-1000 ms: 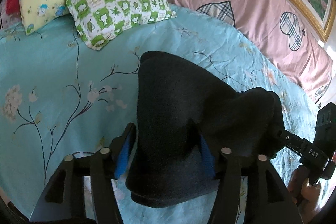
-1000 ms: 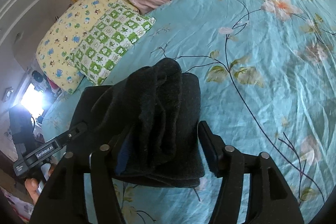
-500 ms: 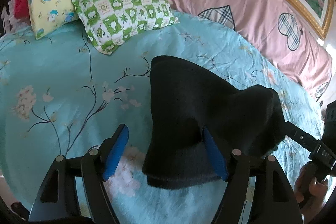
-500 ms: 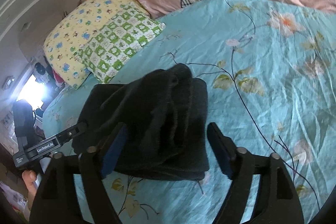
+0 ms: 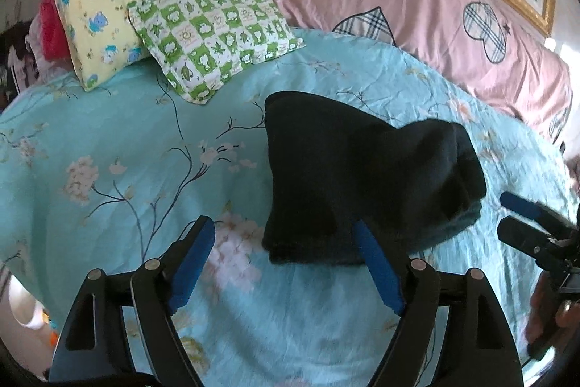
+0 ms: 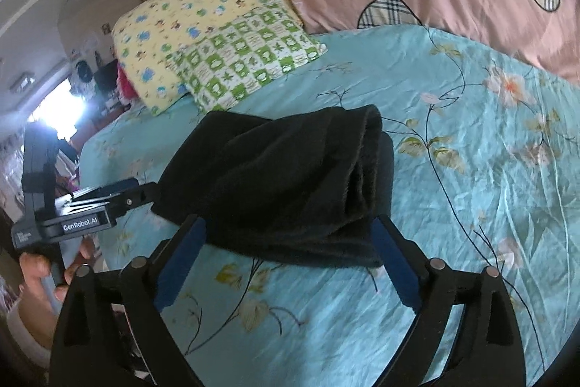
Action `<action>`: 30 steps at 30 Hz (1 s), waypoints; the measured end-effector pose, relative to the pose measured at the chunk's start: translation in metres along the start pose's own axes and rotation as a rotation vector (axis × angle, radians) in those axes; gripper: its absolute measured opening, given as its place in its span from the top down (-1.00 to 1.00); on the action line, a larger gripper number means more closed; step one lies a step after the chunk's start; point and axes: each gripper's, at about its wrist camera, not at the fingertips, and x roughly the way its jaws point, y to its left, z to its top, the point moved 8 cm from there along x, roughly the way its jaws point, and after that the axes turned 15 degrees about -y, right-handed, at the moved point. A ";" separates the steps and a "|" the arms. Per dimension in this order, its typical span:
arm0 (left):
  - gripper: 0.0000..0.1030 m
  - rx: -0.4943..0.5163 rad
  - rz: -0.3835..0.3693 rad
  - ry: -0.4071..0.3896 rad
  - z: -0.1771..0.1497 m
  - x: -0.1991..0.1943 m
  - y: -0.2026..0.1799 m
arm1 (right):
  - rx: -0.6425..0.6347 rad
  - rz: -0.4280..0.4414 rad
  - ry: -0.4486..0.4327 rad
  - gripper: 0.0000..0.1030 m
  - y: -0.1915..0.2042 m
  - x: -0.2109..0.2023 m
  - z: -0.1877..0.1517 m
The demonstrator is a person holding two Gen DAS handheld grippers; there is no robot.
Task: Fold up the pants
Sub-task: 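Open both grippers and withdraw them from the folded pants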
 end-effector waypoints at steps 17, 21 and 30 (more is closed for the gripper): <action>-0.62 0.124 0.013 0.022 -0.027 -0.009 -0.014 | -0.121 0.013 0.055 -0.92 0.016 -0.013 -0.025; -0.64 0.143 0.011 0.013 -0.030 -0.009 -0.017 | -0.130 0.006 0.054 -0.92 0.015 -0.012 -0.027; -0.67 0.177 0.020 0.021 -0.038 -0.003 -0.015 | -0.130 -0.010 0.066 -0.92 0.012 -0.004 -0.033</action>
